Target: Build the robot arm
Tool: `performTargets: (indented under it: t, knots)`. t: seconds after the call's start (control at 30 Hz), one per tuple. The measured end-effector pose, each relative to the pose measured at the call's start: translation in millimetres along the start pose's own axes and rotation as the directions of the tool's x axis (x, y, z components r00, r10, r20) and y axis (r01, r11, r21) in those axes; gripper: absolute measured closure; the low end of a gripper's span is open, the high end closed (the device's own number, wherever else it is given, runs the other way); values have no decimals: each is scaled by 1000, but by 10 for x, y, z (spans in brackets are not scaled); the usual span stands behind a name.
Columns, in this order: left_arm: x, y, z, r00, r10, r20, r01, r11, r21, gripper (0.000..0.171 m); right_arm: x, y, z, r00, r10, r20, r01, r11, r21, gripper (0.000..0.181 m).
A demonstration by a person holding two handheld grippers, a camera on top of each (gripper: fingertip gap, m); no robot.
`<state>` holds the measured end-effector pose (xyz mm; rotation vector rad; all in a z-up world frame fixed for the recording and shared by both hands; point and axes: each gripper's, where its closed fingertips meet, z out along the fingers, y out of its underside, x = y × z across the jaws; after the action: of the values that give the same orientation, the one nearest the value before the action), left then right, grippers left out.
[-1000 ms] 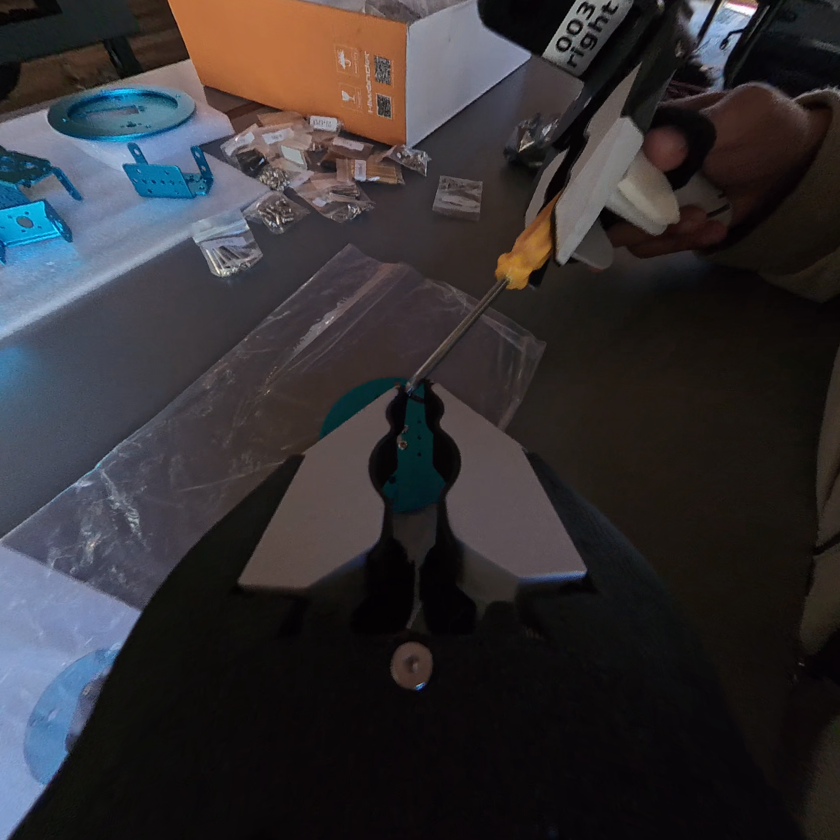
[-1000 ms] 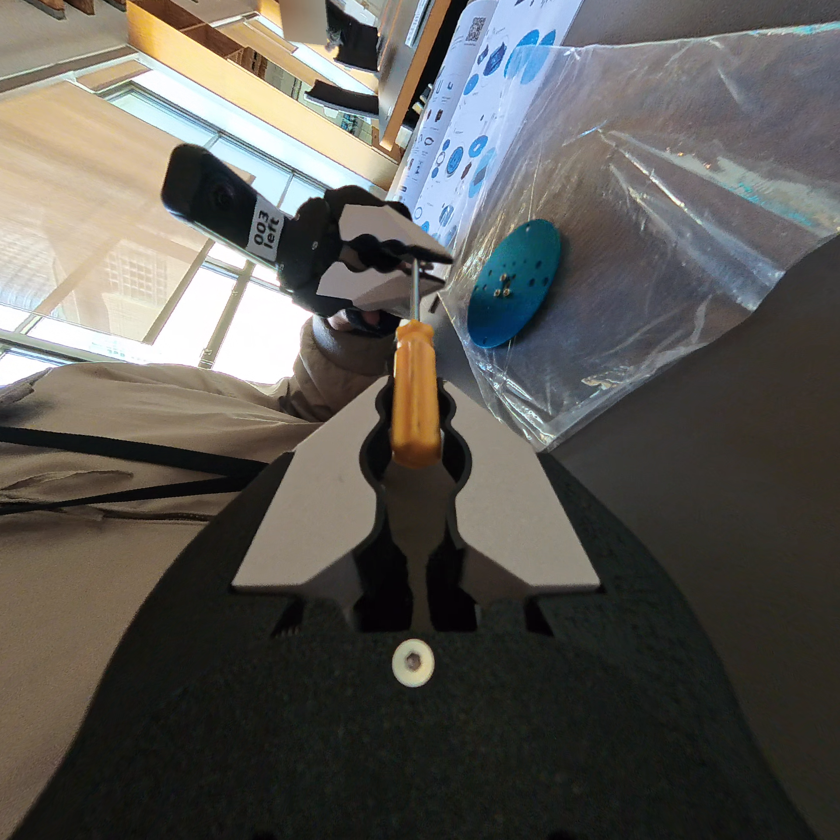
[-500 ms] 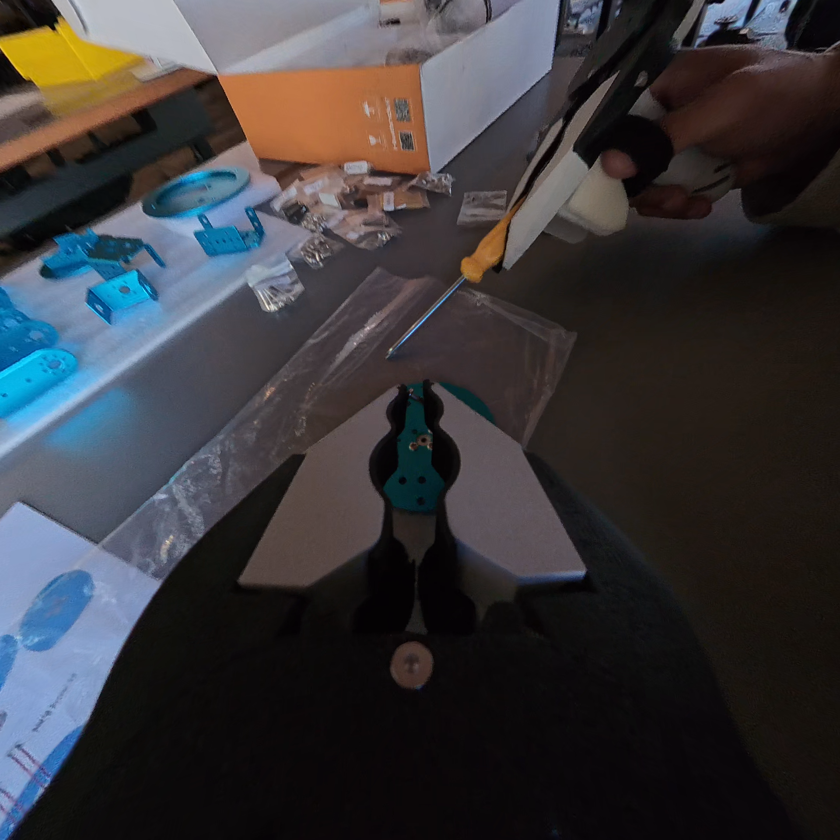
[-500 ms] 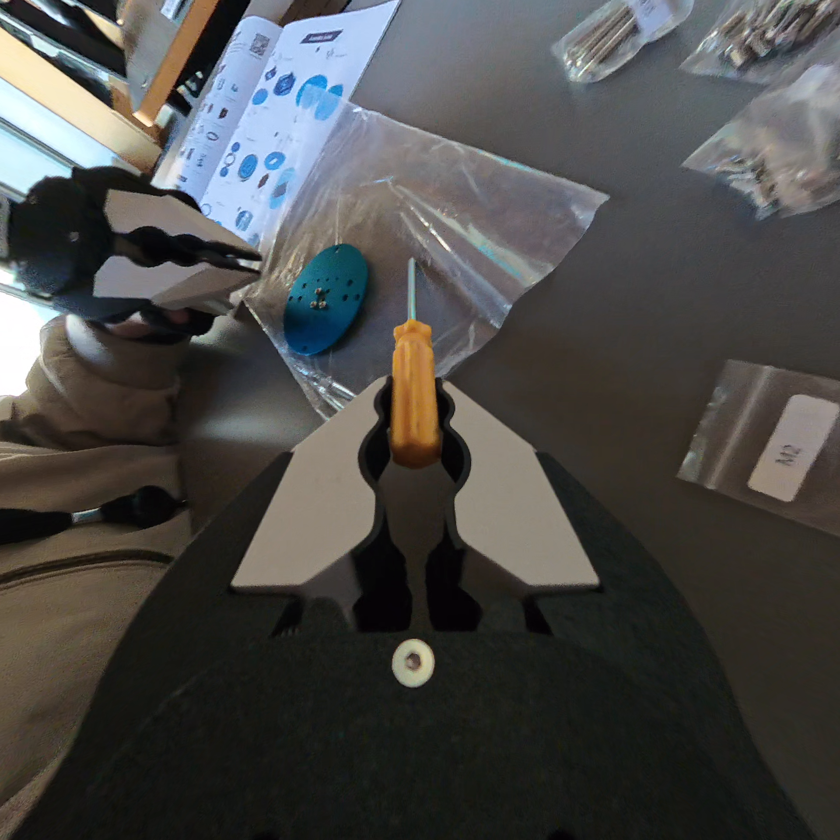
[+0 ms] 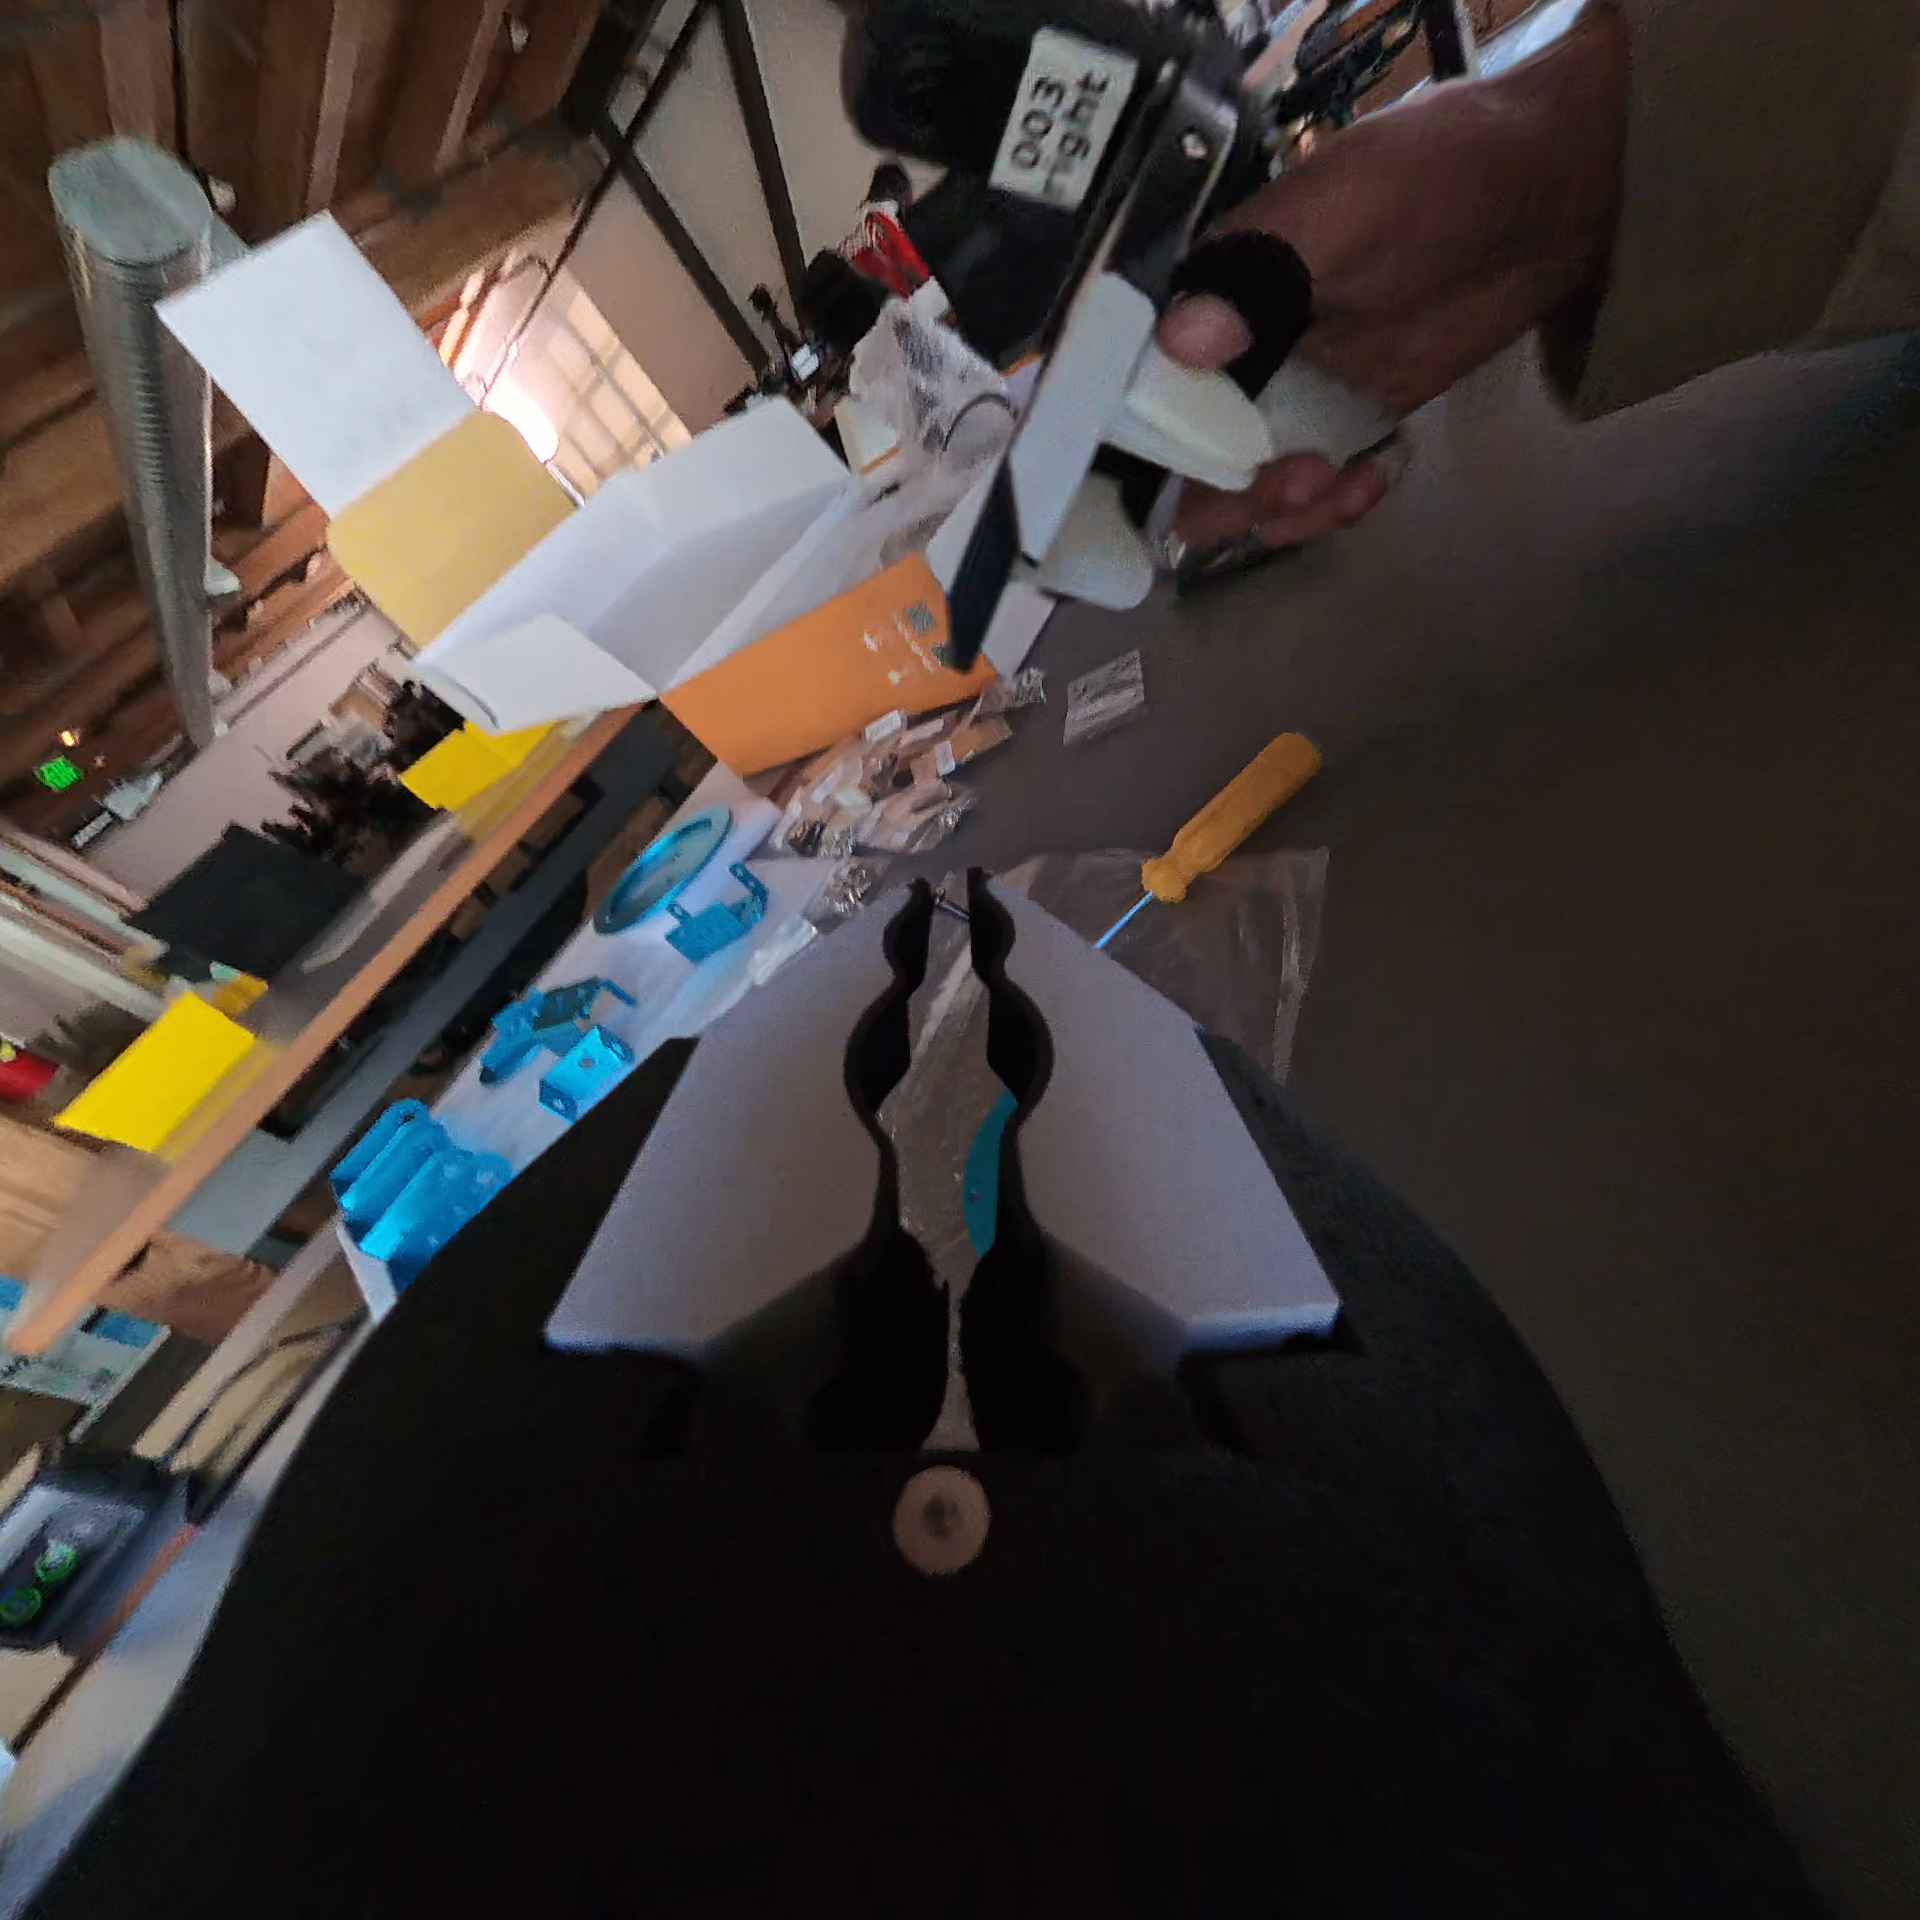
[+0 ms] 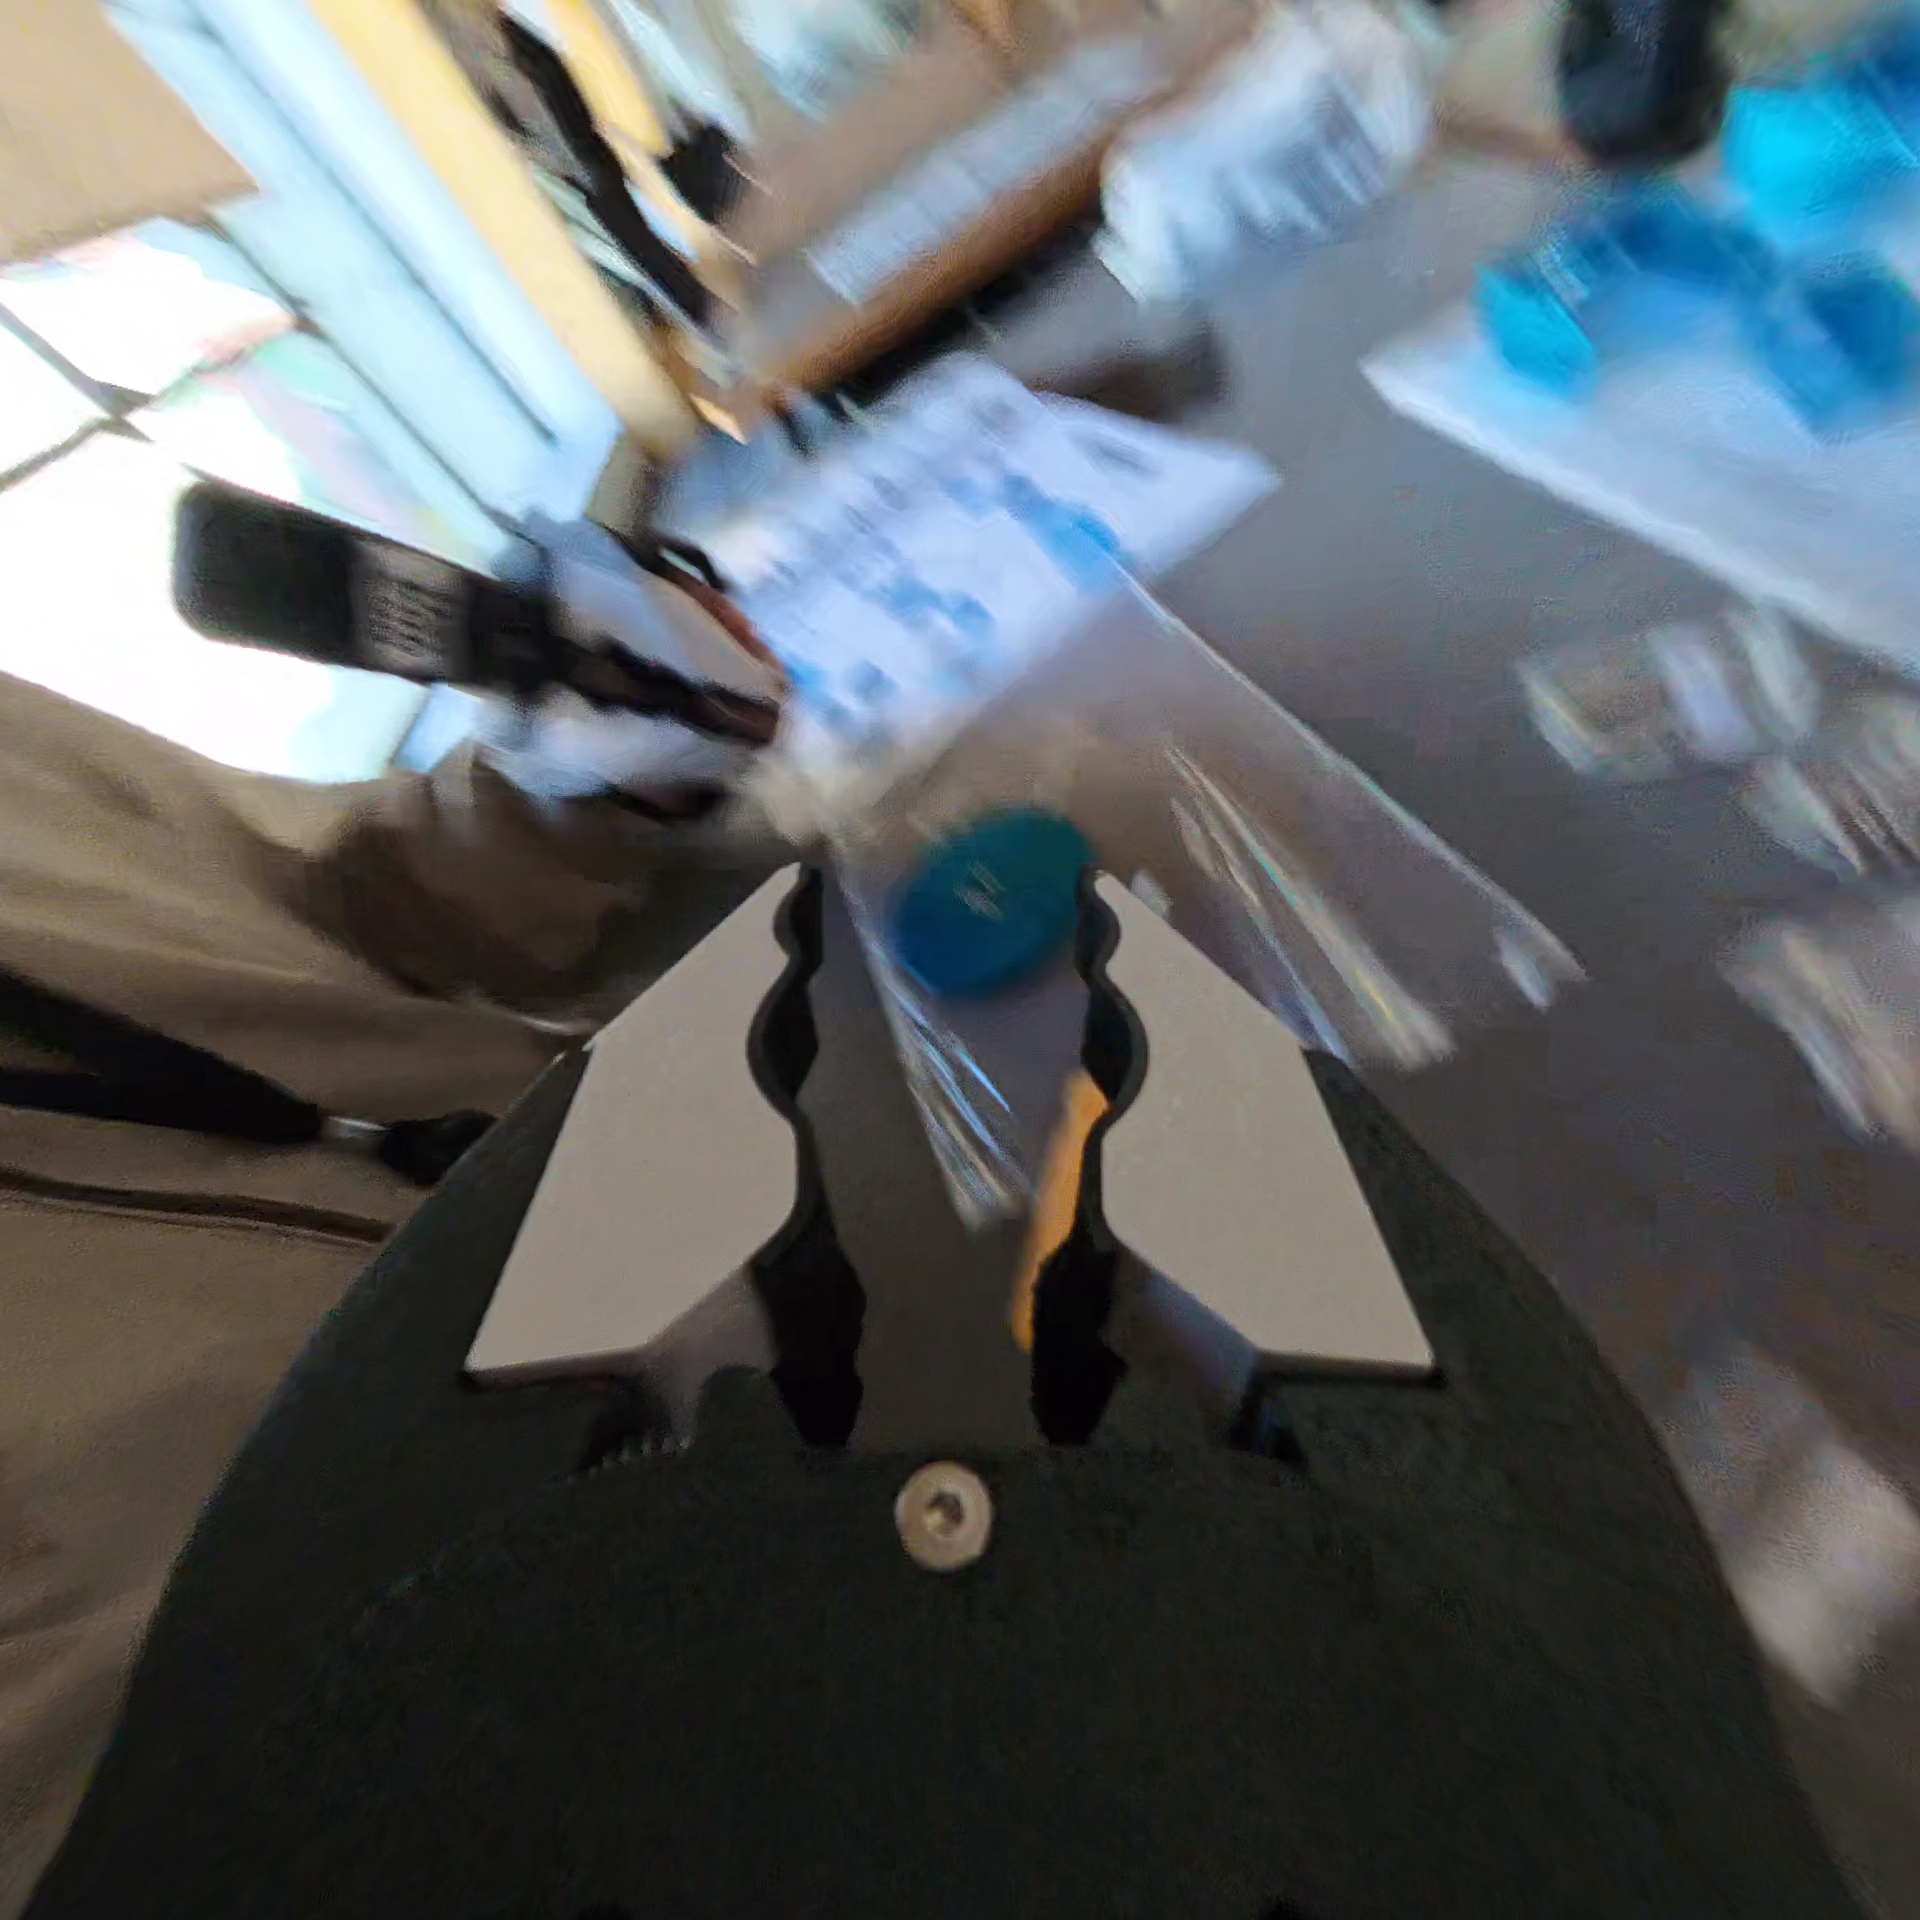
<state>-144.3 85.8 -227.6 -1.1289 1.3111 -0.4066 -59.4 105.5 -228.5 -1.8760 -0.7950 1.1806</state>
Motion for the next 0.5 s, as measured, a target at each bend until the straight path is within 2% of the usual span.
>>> performTargets:
  t: [0.03, 0.07, 0.13, 0.2, 0.33, 0.5]
  knots:
    - [13, -61, -14, 1000, 15, -9, -15, 1000, 19, 164, -215, -126, 107, 994, -32, 104, 27, 998, 48, 134]
    - [30, -95, -24, 1000, 18, -22, -18, 1000, 20, 164, -377, -148, 237, 981, -35, 190, 28, 999, 36, 139]
    - [15, -106, -38, 1000, 26, -10, -26, 1000, -14, 164, -557, -30, 493, 954, 38, 298, -13, 996, -84, 148]
    - [-20, -82, -63, 997, 69, 32, -67, 996, -60, 164, -688, -18, 664, 918, 108, 382, -71, 992, -108, 148]
    - [3, -42, -119, 987, 144, 67, -136, 984, -114, 164, -742, -47, 853, 902, 145, 406, -116, 989, -96, 148]
    - [0, 18, -127, 985, 145, 91, -128, 978, -164, 164, -751, 48, 980, 920, 137, 366, -92, 986, -138, 155]
